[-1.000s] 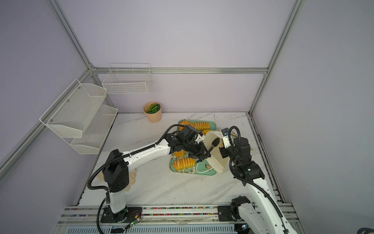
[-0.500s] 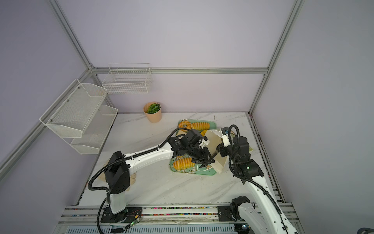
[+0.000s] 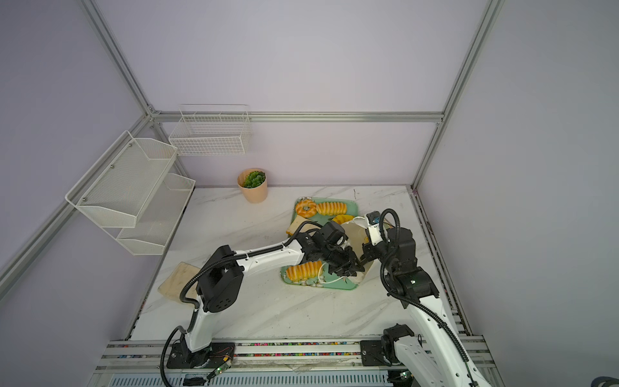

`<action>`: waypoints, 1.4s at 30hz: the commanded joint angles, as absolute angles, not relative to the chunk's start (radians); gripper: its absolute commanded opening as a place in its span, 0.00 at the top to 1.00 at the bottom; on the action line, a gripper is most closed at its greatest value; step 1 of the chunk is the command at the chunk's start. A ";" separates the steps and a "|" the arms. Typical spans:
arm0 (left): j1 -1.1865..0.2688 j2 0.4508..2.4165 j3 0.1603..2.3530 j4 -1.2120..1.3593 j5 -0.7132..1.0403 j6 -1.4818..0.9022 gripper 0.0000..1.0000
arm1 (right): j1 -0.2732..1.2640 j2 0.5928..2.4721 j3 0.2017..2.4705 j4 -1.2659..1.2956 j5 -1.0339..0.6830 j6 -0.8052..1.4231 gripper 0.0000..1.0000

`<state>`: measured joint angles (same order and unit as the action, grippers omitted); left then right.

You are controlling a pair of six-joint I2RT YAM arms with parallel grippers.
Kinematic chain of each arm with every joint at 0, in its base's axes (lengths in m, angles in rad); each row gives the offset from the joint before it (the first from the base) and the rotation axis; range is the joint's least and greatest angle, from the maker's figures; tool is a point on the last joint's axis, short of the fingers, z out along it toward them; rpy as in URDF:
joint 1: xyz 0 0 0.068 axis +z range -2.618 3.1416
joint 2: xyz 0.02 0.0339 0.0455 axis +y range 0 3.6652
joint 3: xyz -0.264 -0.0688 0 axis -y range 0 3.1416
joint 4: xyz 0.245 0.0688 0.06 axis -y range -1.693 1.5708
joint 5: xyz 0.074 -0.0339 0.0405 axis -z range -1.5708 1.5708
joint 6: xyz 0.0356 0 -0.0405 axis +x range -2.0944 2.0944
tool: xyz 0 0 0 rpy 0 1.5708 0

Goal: Take the fake bread out of the paper bag

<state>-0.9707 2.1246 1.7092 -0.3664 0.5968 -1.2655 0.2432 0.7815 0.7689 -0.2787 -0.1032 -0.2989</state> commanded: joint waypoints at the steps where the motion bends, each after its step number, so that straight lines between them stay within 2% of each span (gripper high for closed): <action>1: -0.966 2.126 1.860 -0.310 0.593 -1.326 0.62 | 0.248 0.761 0.762 -0.255 -0.151 -0.316 1.00; 8: -0.959 2.146 1.900 -0.324 0.554 -1.316 0.59 | 0.249 0.750 0.742 -0.241 -0.205 -0.322 1.00; 18: -0.931 2.158 1.893 -0.318 0.599 -1.283 0.57 | 0.249 0.756 0.754 -0.262 -0.296 -0.365 1.00; 24: -0.922 2.197 1.896 -0.196 0.660 -1.277 0.56 | 0.250 0.779 0.767 -0.281 -0.374 -0.383 1.00; 35: -0.876 2.225 1.891 -0.185 0.666 -1.191 0.57 | 0.250 0.808 0.814 -0.364 -0.417 -0.430 1.00; 39: -0.876 2.243 1.900 -0.133 0.653 -1.173 0.59 | 0.250 0.802 0.821 -0.391 -0.420 -0.437 1.00; 42: -0.876 2.235 1.905 -0.129 0.637 -1.137 0.70 | 0.251 0.791 0.826 -0.410 -0.399 -0.442 1.00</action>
